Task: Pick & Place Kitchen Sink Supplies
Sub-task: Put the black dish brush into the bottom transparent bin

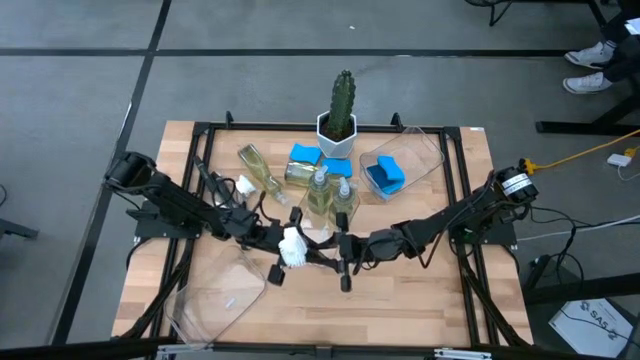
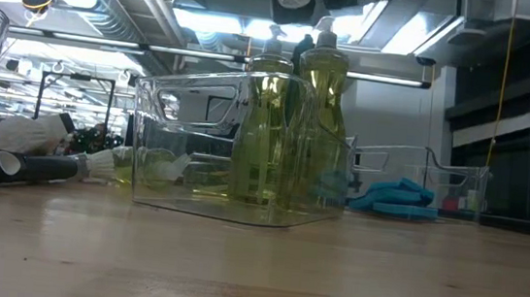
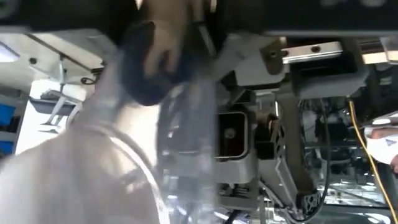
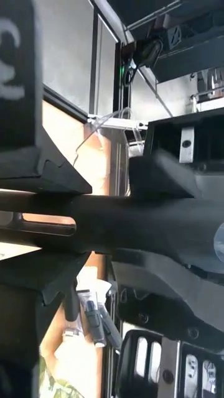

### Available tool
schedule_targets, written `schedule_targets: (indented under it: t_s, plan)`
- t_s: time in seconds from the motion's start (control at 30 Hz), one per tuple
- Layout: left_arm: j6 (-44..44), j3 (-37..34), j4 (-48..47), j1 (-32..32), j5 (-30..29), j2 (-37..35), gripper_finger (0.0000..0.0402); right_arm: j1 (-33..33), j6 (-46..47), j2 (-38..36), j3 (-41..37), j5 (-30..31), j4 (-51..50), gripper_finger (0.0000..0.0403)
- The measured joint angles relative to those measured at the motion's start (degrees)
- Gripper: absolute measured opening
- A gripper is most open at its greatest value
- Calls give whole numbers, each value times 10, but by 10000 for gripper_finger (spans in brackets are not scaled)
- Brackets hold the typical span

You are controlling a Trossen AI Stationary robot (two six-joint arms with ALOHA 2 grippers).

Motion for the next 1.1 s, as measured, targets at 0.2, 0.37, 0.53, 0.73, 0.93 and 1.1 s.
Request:
schedule_targets:
  t_s: [0.2,0.37,0.53,0.73,0.93,1.1]
  plan:
    - [5,0,-28,-1,-28,-2,93,0,11,0,0,0,-20,133]
    - [8,-1,-99,-9,-24,-27,92,-1,44,0,0,-9,-41,161]
    - [9,-1,-244,-51,-122,-102,92,-1,86,0,0,-13,-70,199]
    - [-4,-1,-395,-169,-295,-187,92,-1,118,0,0,-24,-91,243]
    - [-136,-1,-527,-266,-383,-230,92,-1,143,0,0,-24,-92,260]
    - [-253,1,-608,-306,-389,-242,92,-1,165,0,0,-38,-110,261]
